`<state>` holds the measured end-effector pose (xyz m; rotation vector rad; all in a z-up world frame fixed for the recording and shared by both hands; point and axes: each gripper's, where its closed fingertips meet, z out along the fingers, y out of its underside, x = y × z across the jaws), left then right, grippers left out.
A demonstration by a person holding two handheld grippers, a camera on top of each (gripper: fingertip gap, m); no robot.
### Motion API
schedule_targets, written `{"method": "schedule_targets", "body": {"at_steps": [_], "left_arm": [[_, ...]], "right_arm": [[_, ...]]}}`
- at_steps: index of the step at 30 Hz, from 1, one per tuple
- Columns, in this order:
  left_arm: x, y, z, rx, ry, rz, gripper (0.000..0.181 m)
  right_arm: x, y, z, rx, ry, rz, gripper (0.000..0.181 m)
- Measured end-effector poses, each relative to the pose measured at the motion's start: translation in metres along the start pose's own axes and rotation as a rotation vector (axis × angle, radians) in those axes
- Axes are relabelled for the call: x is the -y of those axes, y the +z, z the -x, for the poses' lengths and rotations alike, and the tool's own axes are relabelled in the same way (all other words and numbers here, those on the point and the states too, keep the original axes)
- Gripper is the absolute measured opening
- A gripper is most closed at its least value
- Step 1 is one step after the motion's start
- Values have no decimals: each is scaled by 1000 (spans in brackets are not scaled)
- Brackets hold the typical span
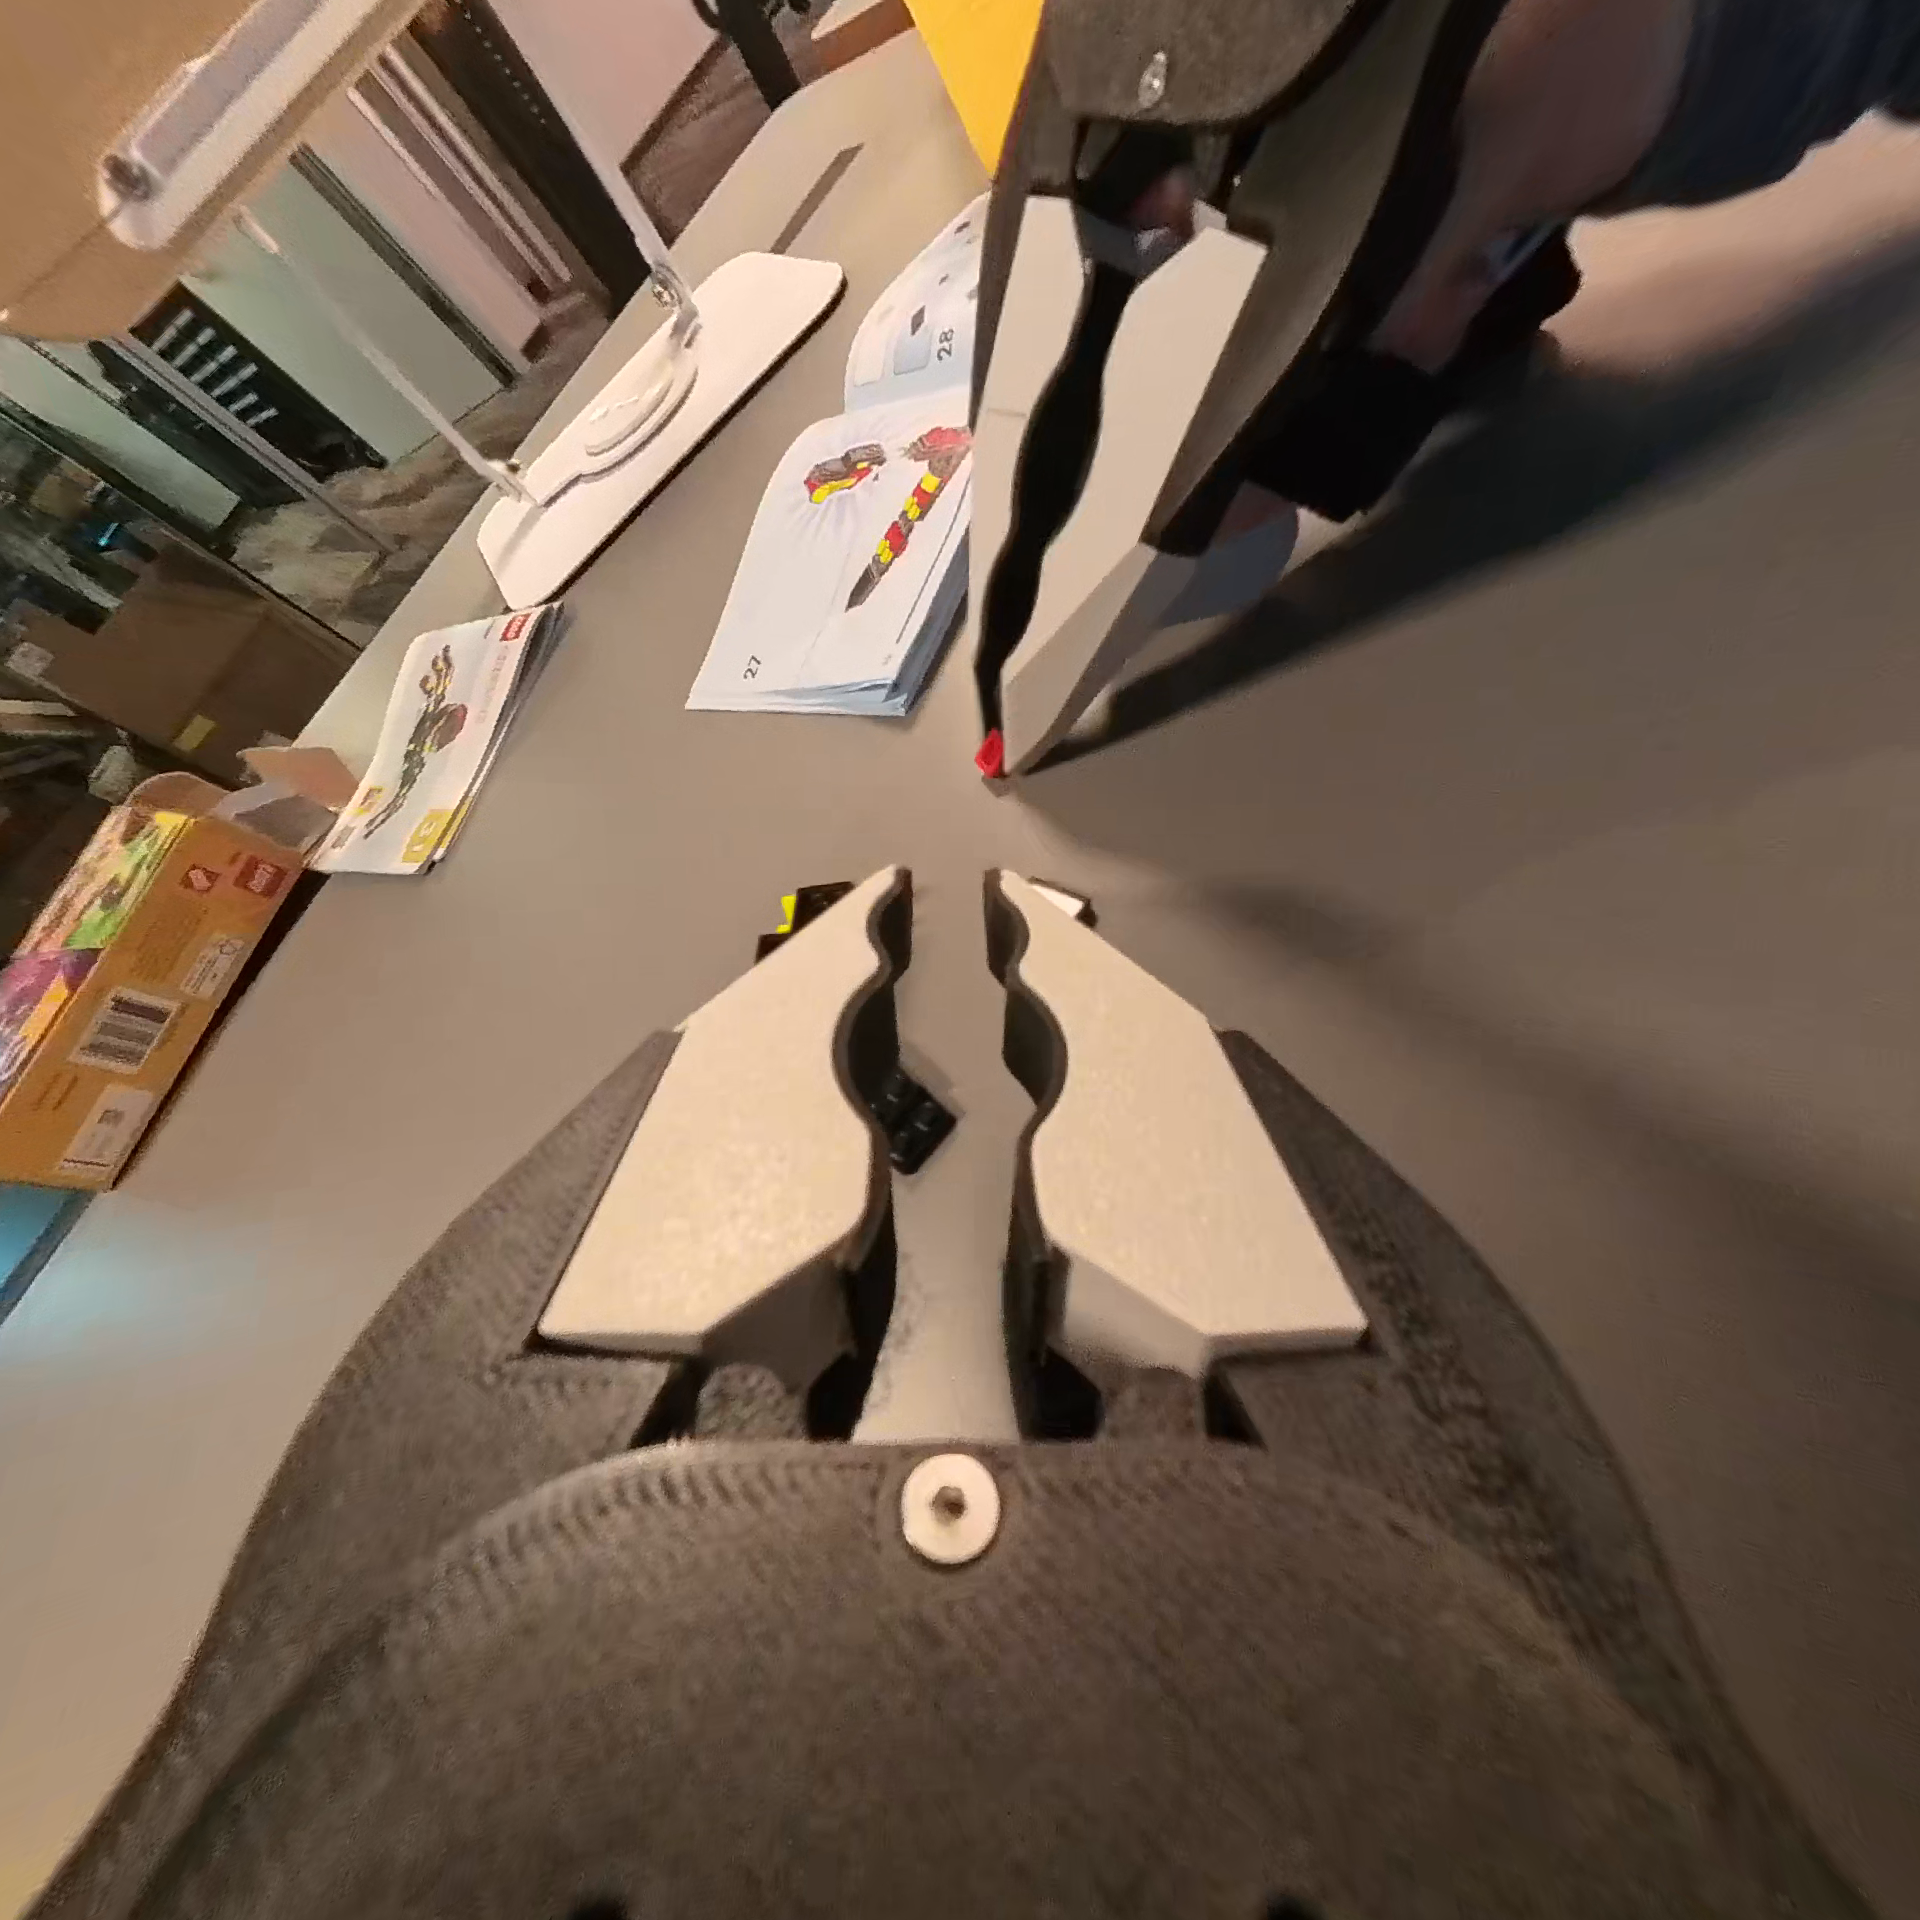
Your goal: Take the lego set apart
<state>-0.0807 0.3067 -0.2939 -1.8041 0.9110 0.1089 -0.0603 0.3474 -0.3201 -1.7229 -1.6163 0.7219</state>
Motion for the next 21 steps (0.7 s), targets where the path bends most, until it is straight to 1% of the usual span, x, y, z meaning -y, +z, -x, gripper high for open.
{"method": "schedule_targets", "body": {"at_steps": [3, 6, 8, 10, 11, 13, 14, 16, 18, 19, 21], "left_arm": [[0, 0, -4, -11, 33, 6, 12], [-1, -1, -22, -92, 105, 6, 7], [-1, -1, -28, -100, 160, 9, 11], [0, -2, -33, -107, 190, -5, 13], [3, -4, -33, -114, 177, -22, 16], [13, -9, -31, -147, 84, -88, 20], [20, -13, -29, -172, 16, -136, 23], [34, -23, -22, -227, -132, -236, 29], [42, -32, -14, -266, -252, -317, 33], [44, -35, -7, -263, -301, -344, 34], [46, -39, 0, -269, -364, -388, 34]], "right_arm": [[0, 0, 2, -7, -35, -1, 6], [3, -2, 9, -12, -140, -26, 6], [12, -6, 12, -53, -294, -93, 6], [24, -13, 10, -159, -480, -177, 5], [31, -19, 12, -212, -590, -225, 5], [49, -33, 18, -338, -799, -358, 5], [57, -40, 23, -385, -872, -415, 5], [68, -51, 32, -437, -949, -492, 5], [73, -56, 39, -466, -1010, -529, 5], [73, -57, 41, -474, -1038, -531, 5], [72, -55, 43, -488, -1080, -519, 5]]}}
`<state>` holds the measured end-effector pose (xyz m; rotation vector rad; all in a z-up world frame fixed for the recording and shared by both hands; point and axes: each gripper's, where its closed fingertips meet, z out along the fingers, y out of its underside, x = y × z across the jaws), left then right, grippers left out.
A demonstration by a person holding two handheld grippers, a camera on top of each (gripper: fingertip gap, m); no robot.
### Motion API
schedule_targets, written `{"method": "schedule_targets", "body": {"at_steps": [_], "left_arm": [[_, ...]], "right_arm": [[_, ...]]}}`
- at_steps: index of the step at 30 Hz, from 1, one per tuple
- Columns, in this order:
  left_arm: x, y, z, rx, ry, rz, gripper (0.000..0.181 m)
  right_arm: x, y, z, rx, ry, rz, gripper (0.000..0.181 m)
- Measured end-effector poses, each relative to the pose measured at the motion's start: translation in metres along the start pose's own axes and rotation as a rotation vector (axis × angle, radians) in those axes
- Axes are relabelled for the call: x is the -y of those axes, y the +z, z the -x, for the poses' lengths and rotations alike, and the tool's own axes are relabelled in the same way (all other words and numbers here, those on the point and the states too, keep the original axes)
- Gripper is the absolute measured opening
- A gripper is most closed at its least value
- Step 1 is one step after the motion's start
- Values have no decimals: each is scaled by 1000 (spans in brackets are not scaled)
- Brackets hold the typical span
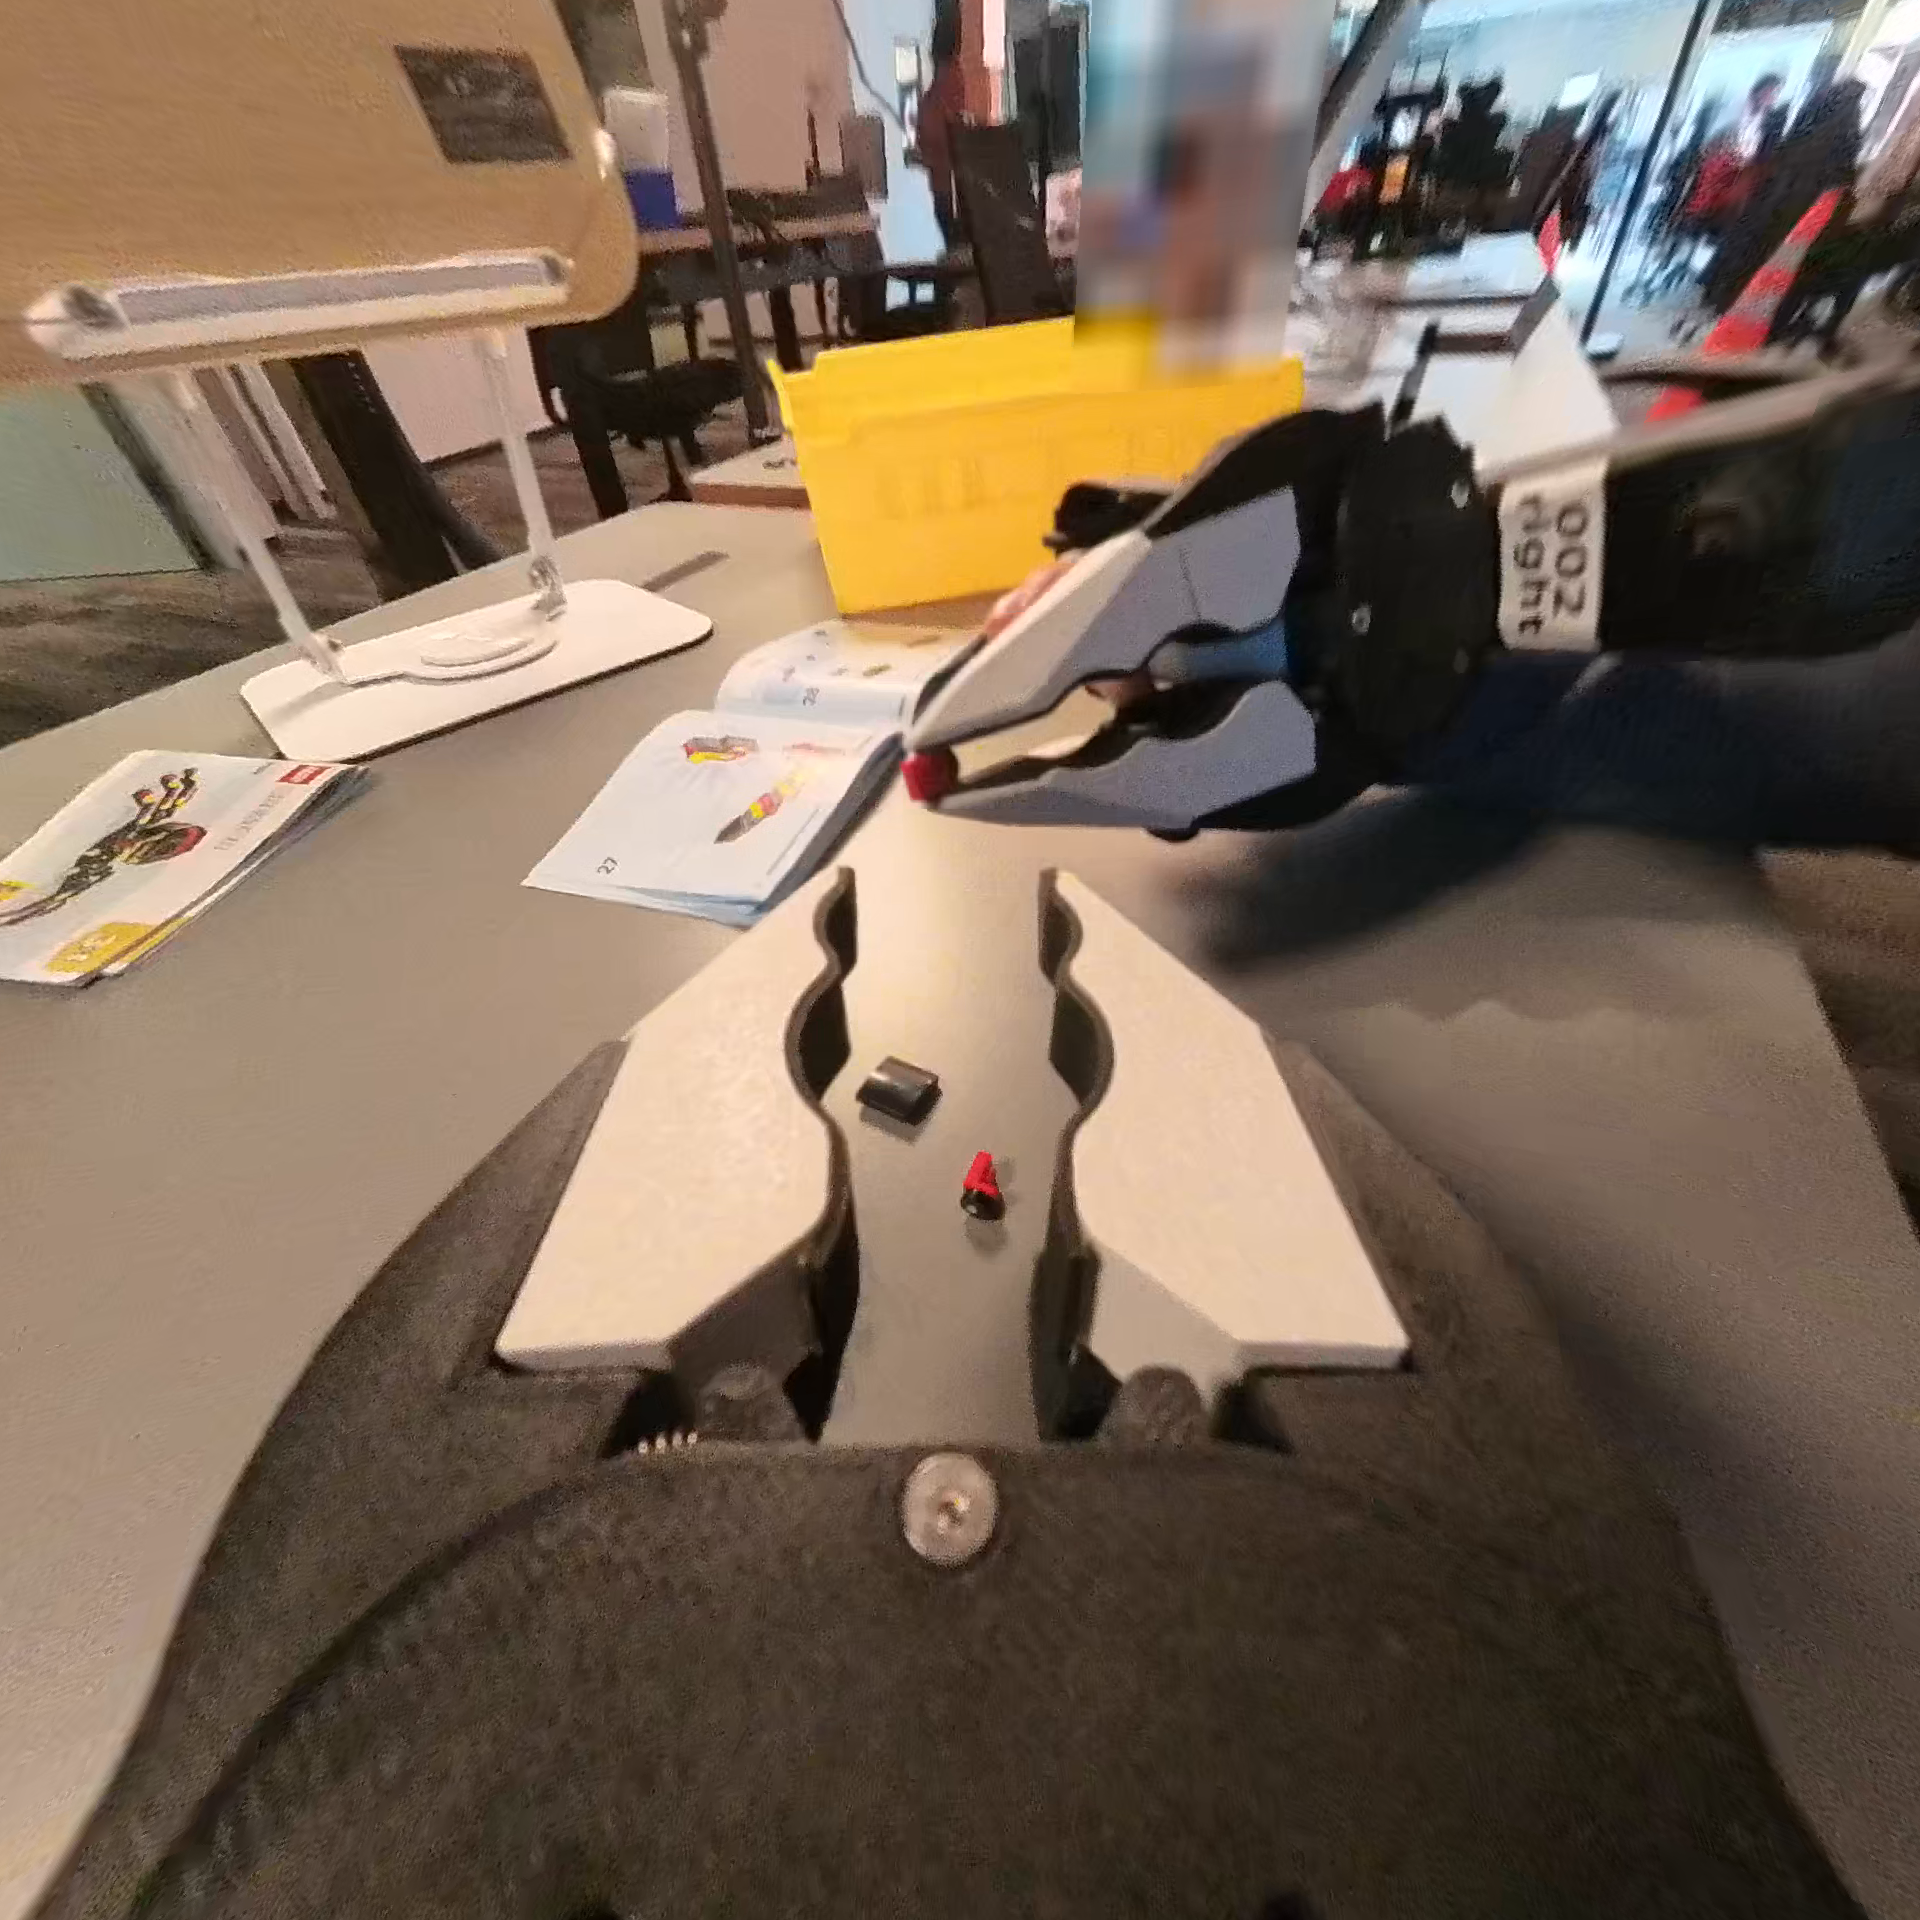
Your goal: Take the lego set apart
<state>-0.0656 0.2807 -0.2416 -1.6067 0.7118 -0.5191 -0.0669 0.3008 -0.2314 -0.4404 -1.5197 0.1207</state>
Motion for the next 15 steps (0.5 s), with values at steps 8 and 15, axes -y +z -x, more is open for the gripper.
{"method": "schedule_targets", "body": {"at_steps": [8, 15], "left_arm": [[-12, -1, 12, 273, 510, 147, 28], [-15, 9, -8, 132, 391, 131, 20]], "right_arm": [[0, 5, 26, 113, -164, 54, 5], [5, 5, 28, 96, -297, 42, 6]]}}
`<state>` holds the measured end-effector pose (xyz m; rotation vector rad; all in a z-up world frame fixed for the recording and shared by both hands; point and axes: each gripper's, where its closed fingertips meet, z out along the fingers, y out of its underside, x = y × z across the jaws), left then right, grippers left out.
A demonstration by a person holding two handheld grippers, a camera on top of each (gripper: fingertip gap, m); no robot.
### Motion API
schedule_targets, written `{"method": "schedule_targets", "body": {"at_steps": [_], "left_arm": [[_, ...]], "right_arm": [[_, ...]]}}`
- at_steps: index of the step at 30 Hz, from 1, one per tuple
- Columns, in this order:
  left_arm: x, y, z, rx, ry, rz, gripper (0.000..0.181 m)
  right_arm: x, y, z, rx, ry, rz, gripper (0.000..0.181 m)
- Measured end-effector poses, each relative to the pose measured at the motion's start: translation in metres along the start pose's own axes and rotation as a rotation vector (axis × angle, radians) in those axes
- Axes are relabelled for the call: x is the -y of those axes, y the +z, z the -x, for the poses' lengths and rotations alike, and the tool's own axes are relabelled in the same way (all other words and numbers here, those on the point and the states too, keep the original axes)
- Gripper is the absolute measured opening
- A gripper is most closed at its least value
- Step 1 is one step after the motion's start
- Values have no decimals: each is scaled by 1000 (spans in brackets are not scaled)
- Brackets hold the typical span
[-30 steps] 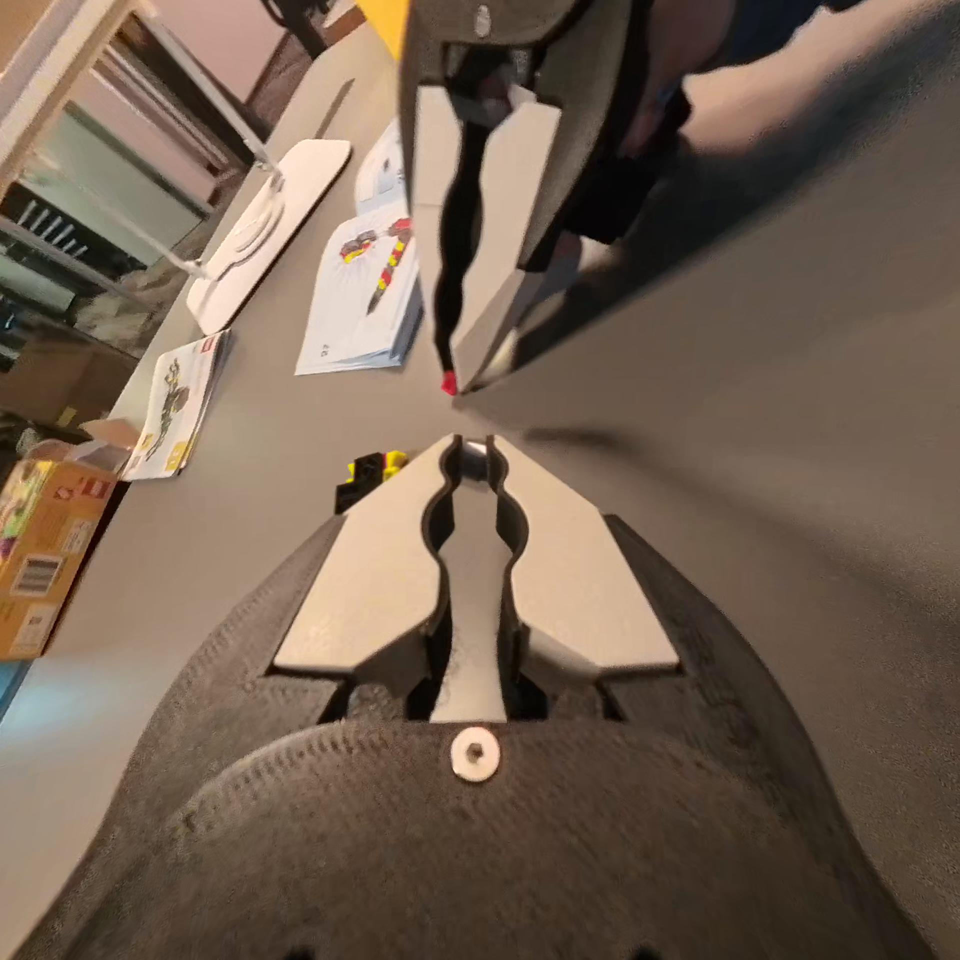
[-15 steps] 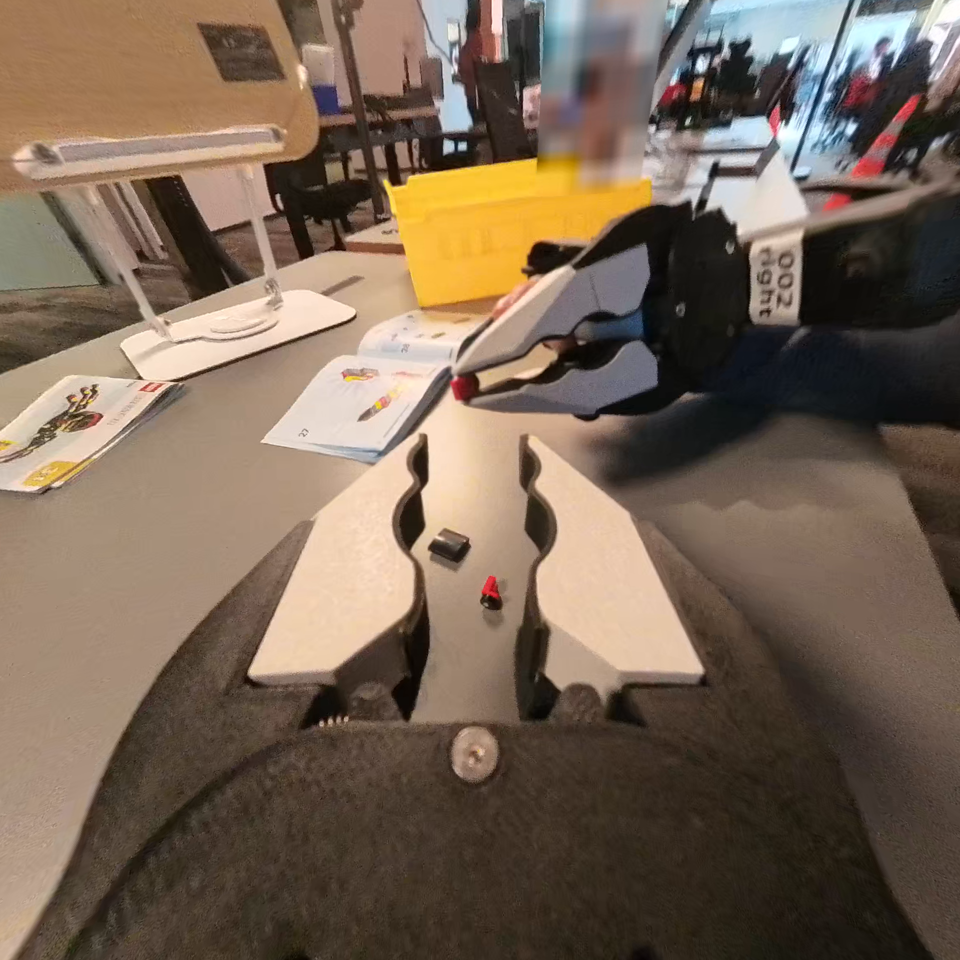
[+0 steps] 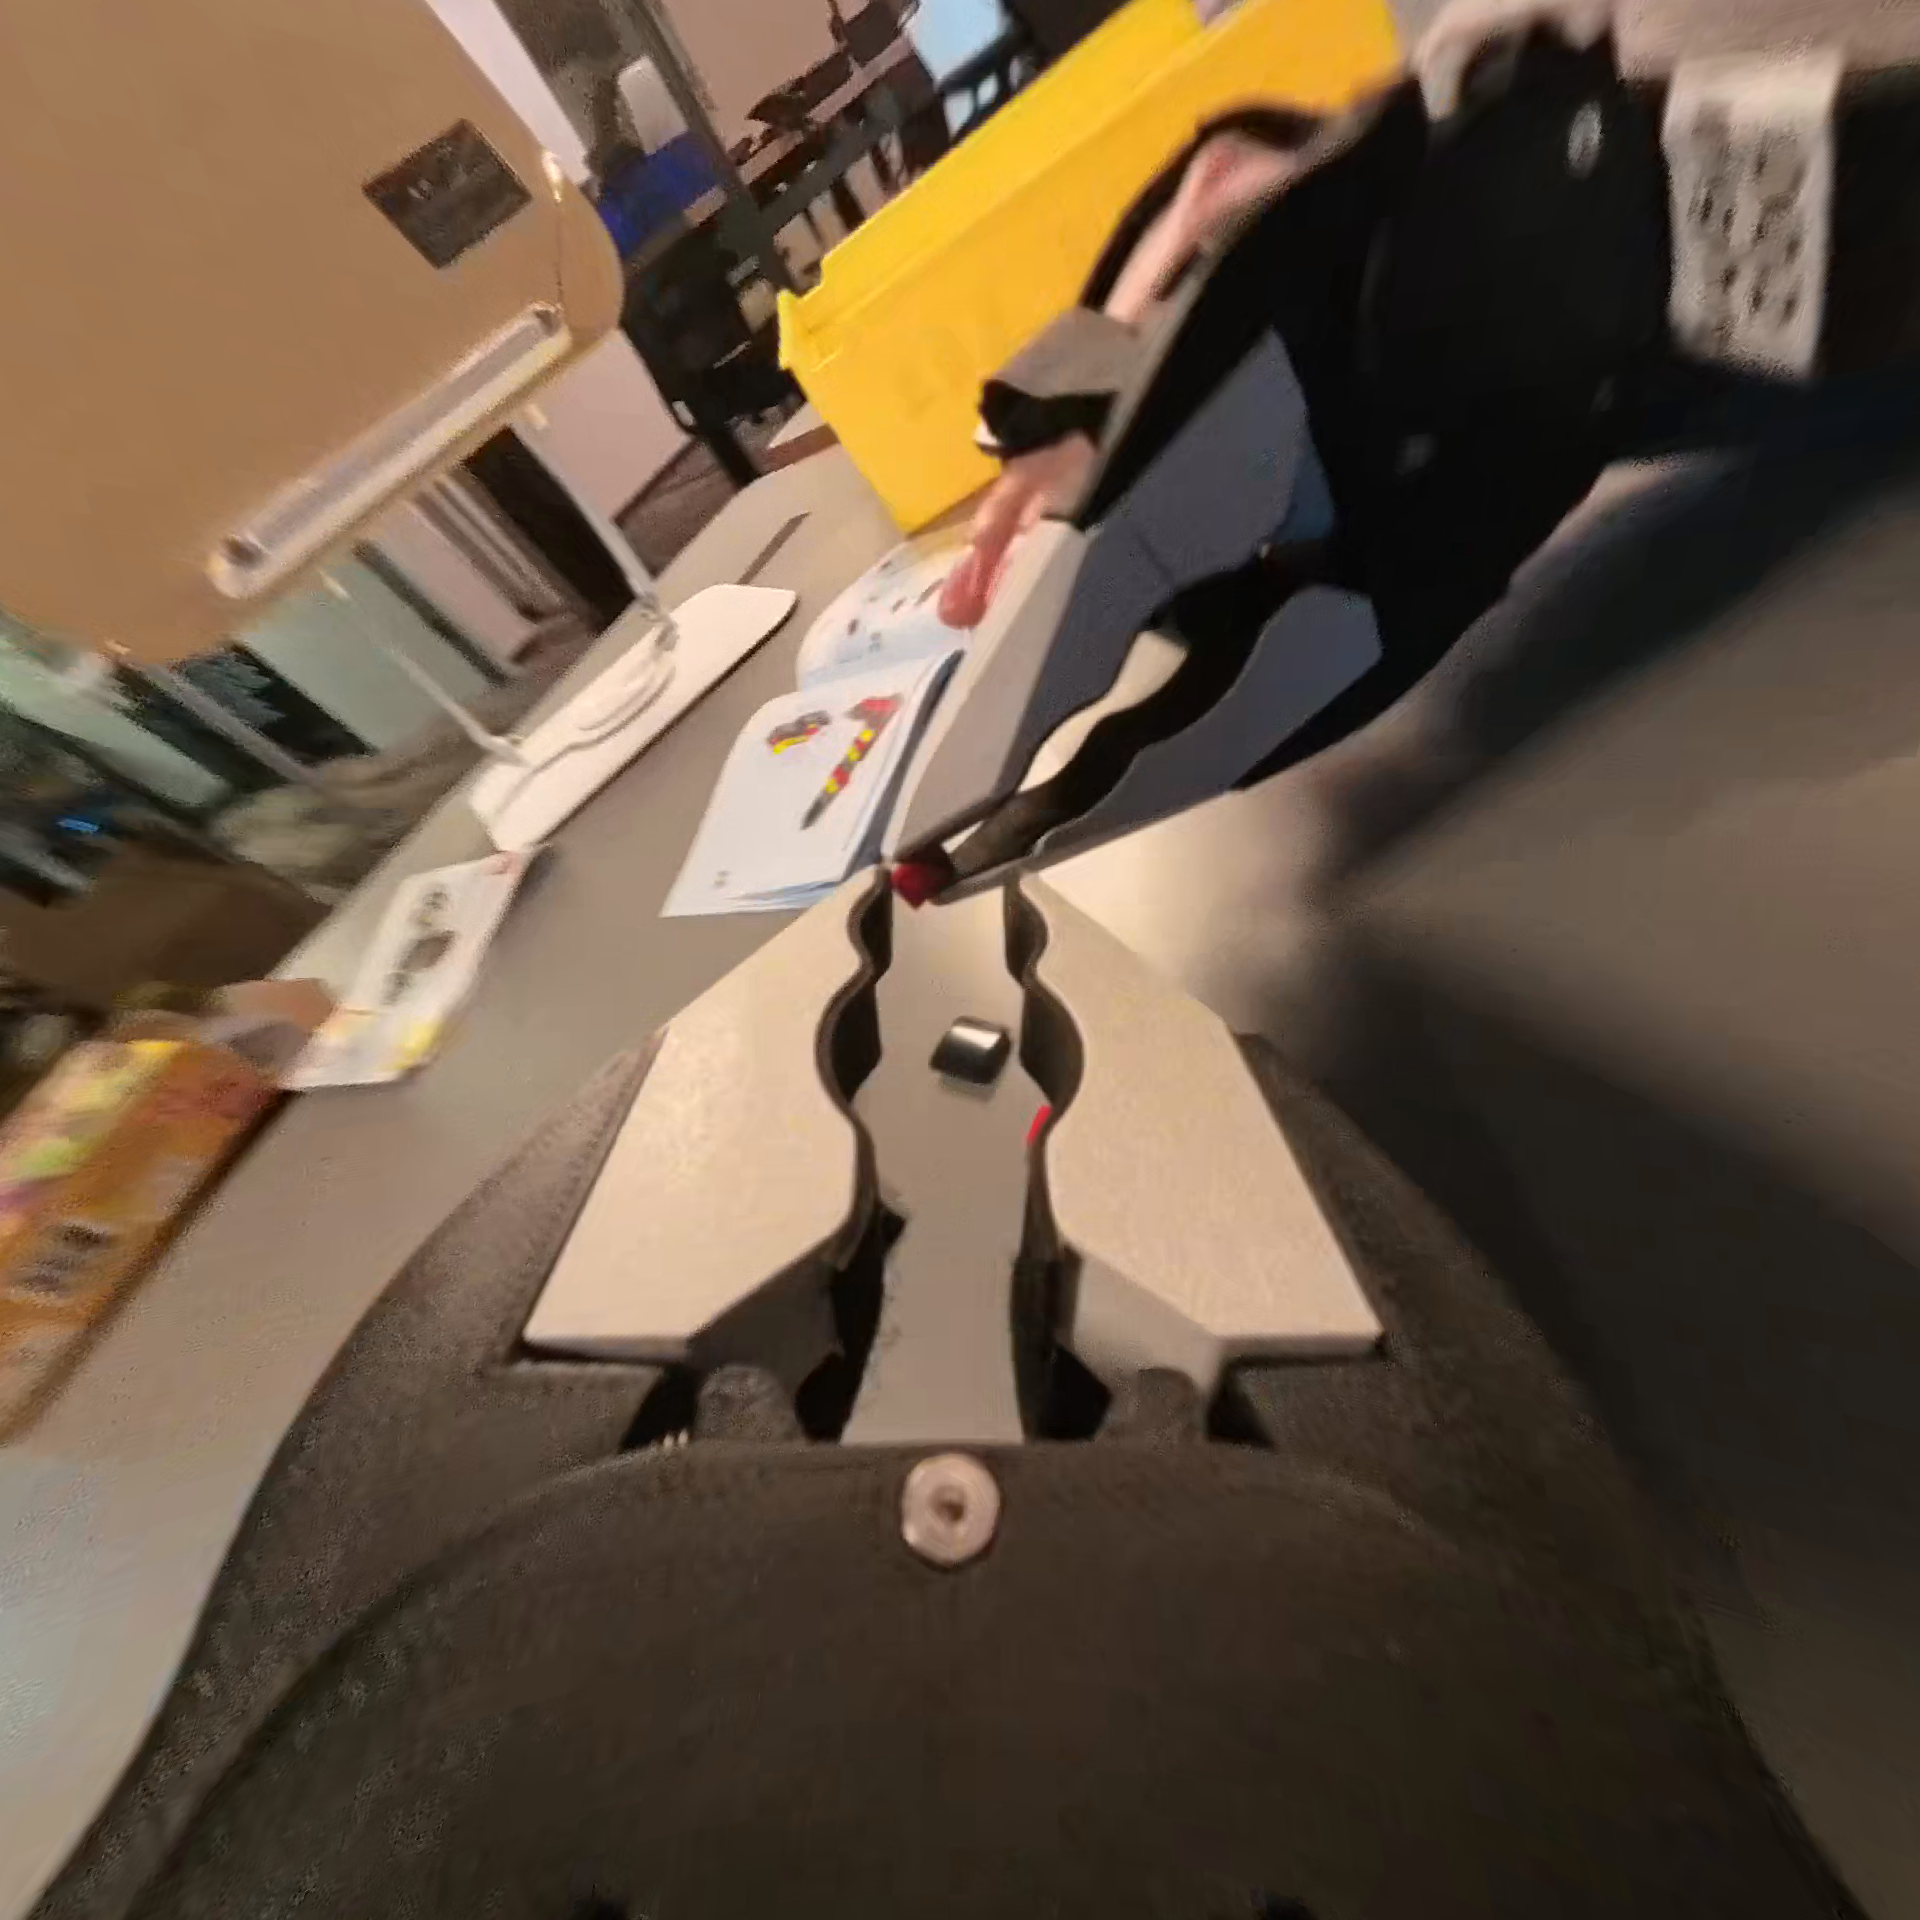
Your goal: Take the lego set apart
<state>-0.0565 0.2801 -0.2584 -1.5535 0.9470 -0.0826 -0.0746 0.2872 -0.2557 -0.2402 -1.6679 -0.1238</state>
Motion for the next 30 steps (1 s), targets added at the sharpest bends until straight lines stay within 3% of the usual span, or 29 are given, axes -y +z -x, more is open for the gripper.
{"method": "schedule_targets", "body": {"at_steps": [10, 14, 17, 21, 30], "left_arm": [[19, -24, 0, -333, -482, -195, 14], [18, -25, 0, -359, -514, -196, 12], [17, -24, 1, -348, -519, -187, 20], [19, -26, -2, -400, -544, -200, 7], [19, -27, -3, -450, -587, -205, 9]], "right_arm": [[23, -4, -12, -86, -66, -77, 5], [26, -5, -12, -87, -66, -93, 5], [29, -6, -15, -100, -60, -104, 5], [33, -6, -14, -99, -60, -116, 5], [35, -9, -18, -114, -30, -134, 5]]}}
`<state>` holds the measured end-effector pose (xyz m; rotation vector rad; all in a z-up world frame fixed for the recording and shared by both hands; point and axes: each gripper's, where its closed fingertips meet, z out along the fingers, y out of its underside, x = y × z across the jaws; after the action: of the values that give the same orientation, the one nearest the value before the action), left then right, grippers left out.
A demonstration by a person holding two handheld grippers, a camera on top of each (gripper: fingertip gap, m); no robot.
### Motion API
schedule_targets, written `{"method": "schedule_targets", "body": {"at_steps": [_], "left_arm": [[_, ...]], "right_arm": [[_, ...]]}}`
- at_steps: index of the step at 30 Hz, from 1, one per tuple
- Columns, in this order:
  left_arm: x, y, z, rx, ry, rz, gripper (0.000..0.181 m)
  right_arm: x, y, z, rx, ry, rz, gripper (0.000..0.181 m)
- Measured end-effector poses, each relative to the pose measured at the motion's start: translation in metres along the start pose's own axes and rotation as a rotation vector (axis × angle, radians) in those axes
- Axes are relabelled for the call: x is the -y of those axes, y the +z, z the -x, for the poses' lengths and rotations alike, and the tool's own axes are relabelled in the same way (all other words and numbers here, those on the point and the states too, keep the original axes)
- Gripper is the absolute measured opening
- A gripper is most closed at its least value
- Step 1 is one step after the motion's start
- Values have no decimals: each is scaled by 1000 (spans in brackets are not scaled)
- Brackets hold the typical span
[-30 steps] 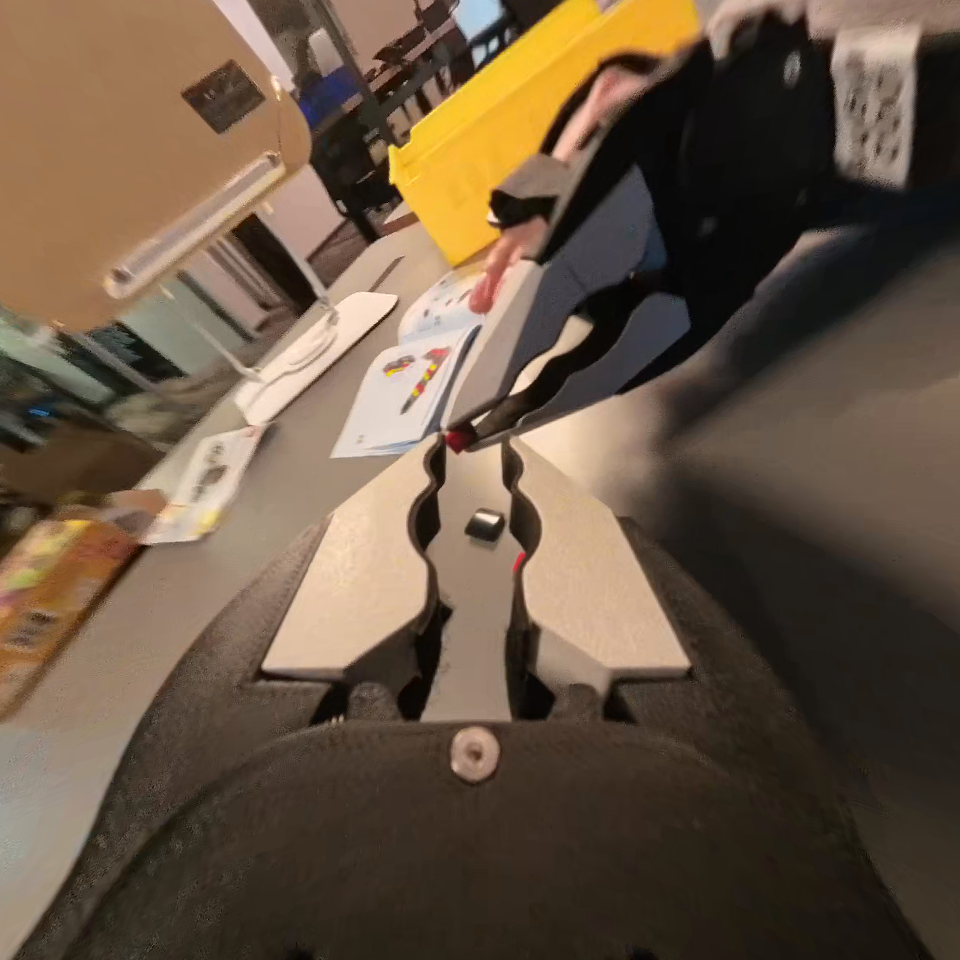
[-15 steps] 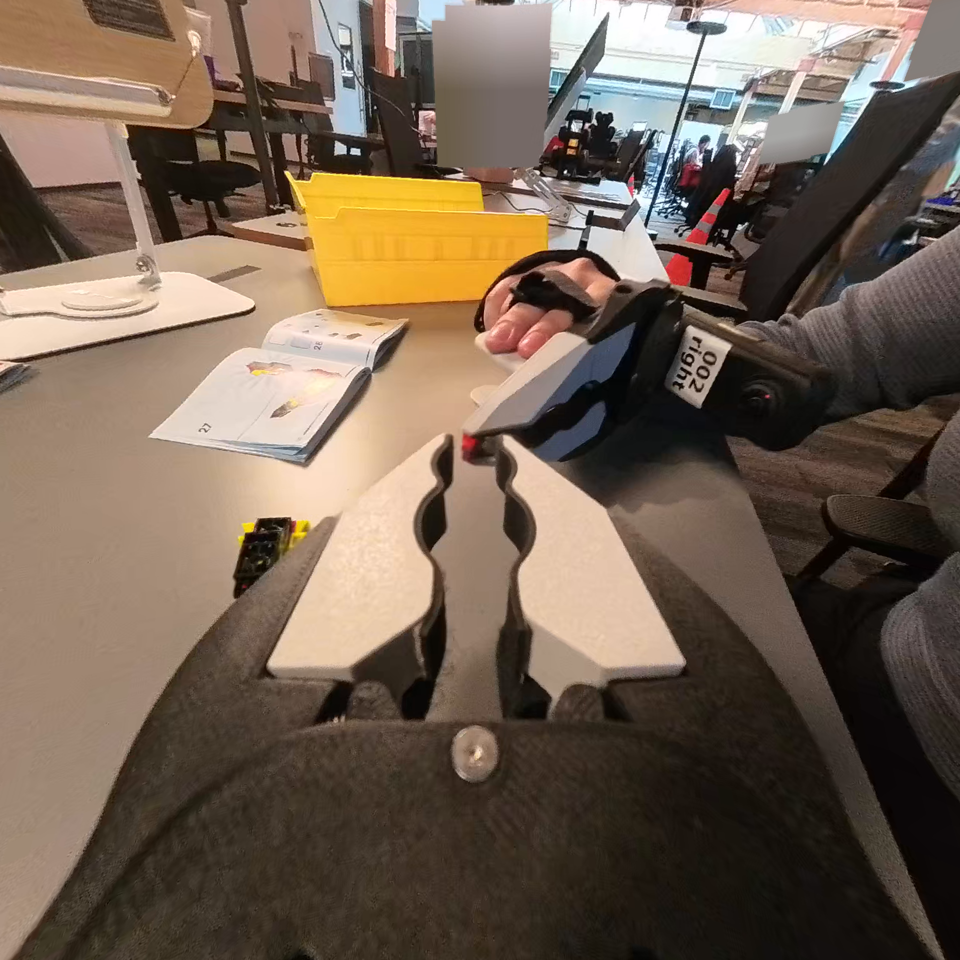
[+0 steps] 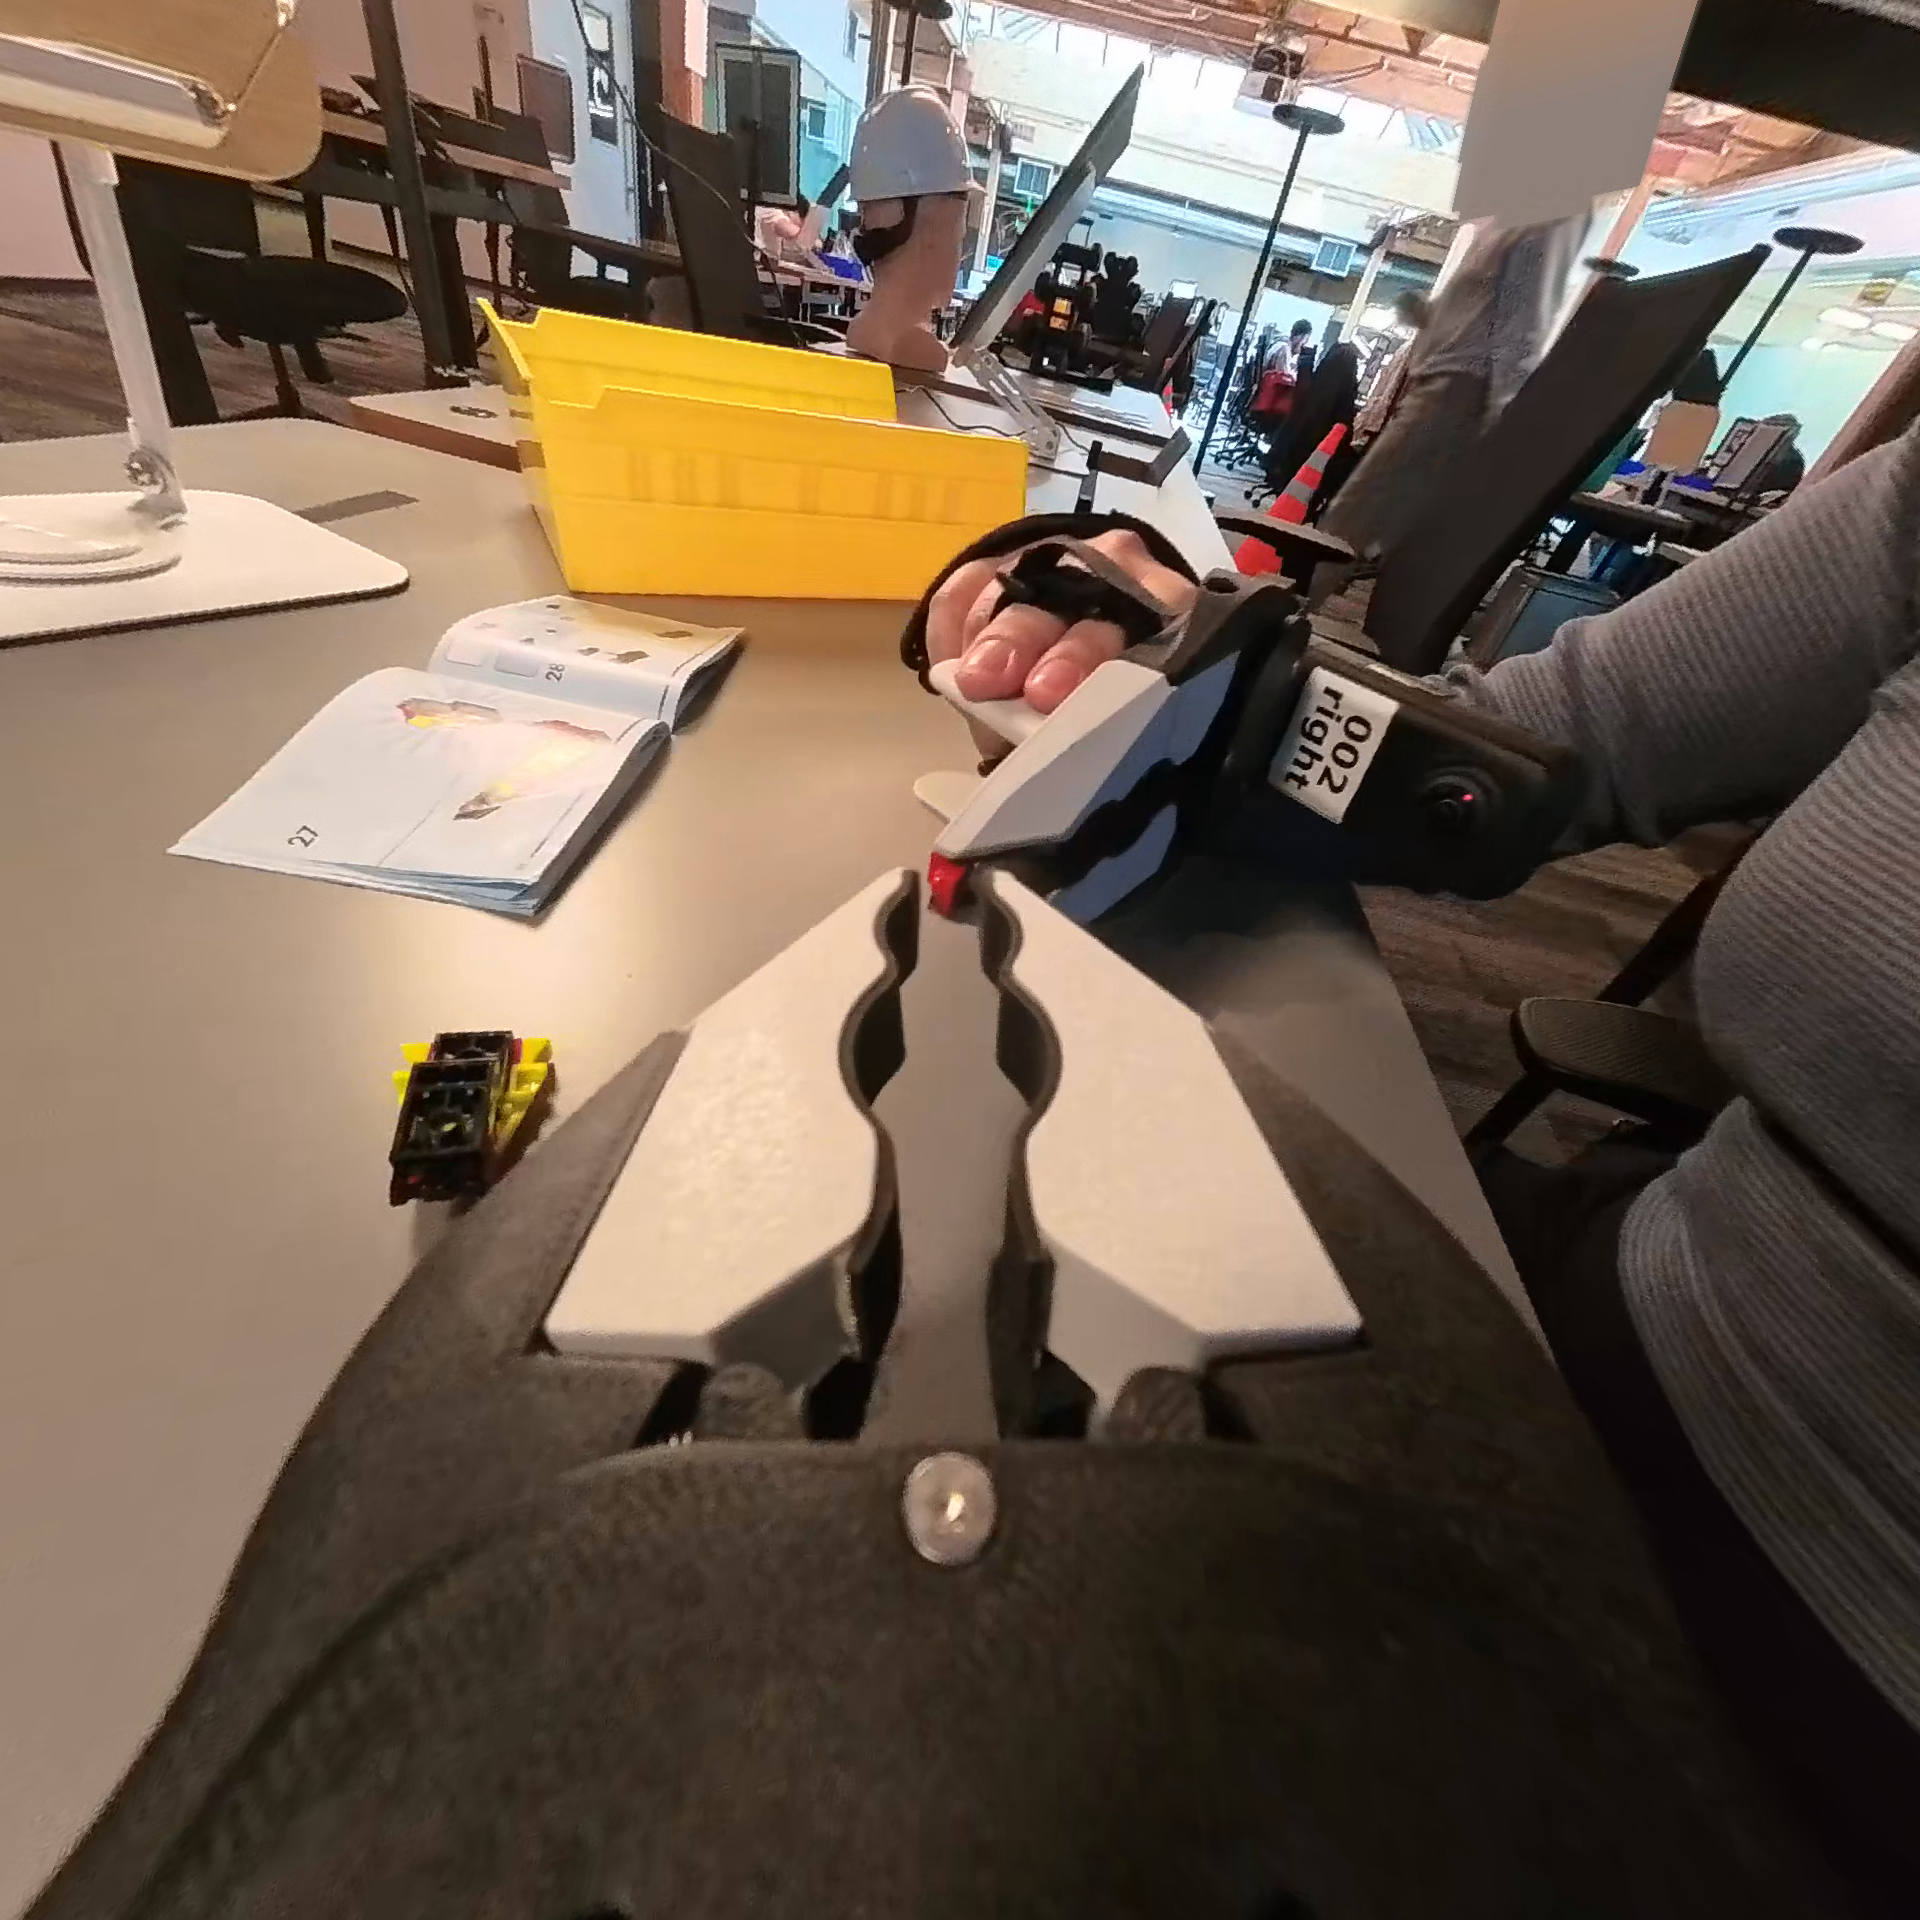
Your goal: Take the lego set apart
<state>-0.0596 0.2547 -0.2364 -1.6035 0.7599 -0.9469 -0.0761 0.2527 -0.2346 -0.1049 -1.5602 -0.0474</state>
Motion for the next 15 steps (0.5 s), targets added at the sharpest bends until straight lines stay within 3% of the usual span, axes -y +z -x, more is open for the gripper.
{"method": "schedule_targets", "body": {"at_steps": [10, 12, 15], "left_arm": [[-1, -1, -2, -58, -75, 2, 3], [1, -2, -1, -49, -71, -11, 3], [6, -6, 2, -56, -113, -52, 3]], "right_arm": [[3, -1, -1, -6, 44, -16, 6], [2, 0, 0, 11, 154, -15, 14], [1, 1, 1, 93, 466, -40, 24]]}}
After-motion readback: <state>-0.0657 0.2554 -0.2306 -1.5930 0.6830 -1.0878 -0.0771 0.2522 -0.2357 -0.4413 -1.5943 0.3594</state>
